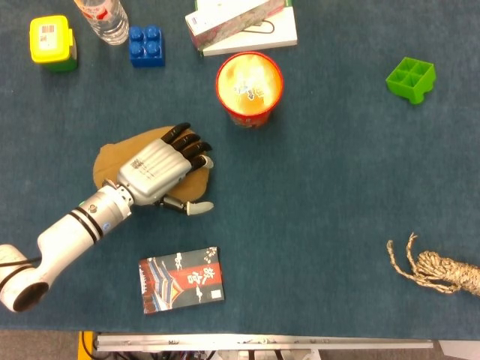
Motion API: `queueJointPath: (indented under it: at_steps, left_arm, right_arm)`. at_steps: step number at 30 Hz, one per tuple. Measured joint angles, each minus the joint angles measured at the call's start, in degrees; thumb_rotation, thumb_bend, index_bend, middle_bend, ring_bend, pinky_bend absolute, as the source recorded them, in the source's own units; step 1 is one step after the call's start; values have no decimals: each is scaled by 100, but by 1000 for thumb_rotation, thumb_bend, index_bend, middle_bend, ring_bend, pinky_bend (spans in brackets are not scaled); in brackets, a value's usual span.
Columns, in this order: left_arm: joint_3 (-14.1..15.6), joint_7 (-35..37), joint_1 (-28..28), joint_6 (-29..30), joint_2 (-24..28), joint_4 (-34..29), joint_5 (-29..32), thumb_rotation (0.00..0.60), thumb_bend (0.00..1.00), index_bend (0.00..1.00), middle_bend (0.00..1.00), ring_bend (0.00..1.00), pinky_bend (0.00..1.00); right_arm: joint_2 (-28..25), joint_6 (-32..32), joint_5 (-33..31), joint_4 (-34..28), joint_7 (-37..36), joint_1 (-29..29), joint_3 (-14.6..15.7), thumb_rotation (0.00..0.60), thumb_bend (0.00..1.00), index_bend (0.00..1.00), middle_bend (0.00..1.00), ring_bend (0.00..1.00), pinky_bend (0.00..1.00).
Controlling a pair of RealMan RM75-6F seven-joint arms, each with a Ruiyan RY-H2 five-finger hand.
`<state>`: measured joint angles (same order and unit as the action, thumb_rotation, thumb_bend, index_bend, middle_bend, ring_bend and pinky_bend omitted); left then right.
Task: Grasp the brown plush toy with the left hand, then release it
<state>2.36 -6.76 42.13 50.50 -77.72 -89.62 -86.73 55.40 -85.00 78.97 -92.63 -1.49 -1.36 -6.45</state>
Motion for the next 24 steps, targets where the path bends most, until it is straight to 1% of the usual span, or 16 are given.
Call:
queueJointPath:
  at_steps: [8, 11, 14, 16, 18, 22, 24]
  left_arm:
    - [-13, 113, -216, 516, 295, -462, -198, 15, 117, 241, 161, 108, 0]
    - [-39, 85, -355, 728, 400, -580, -140, 32, 117, 241, 161, 109, 0]
    - [-79, 43, -547, 1017, 518, -691, -23, 73, 117, 241, 161, 109, 0]
    - [-112, 24, -730, 1257, 616, -766, 119, 117, 117, 241, 161, 109, 0]
    - [-135, 25, -914, 1461, 710, -833, 284, 185, 117, 241, 161, 109, 0]
    - [-167, 33, -1378, 1938, 909, -960, 618, 234, 117, 241, 161, 109, 0]
    - [-174, 38, -1581, 2177, 969, -1006, 715, 286, 117, 241, 161, 110, 0]
  right_arm:
    - [-37, 92, 44, 20, -41, -28, 31, 600, 186, 247, 256, 148, 118]
    - [-73, 152, 57, 13, -48, -55, 40, 600, 186, 247, 256, 148, 118]
    - [-88, 229, 81, 16, -68, -83, 63, 600, 186, 247, 256, 148, 118]
    - [-82, 296, 125, 30, -79, -107, 101, 600, 186, 247, 256, 148, 118]
    - [-54, 348, 184, 49, -108, -124, 149, 600, 186, 247, 256, 148, 118]
    - [10, 377, 256, 114, -232, -136, 195, 600, 187, 247, 256, 147, 118]
    - [27, 378, 306, 152, -285, -141, 214, 600, 187, 247, 256, 148, 118]
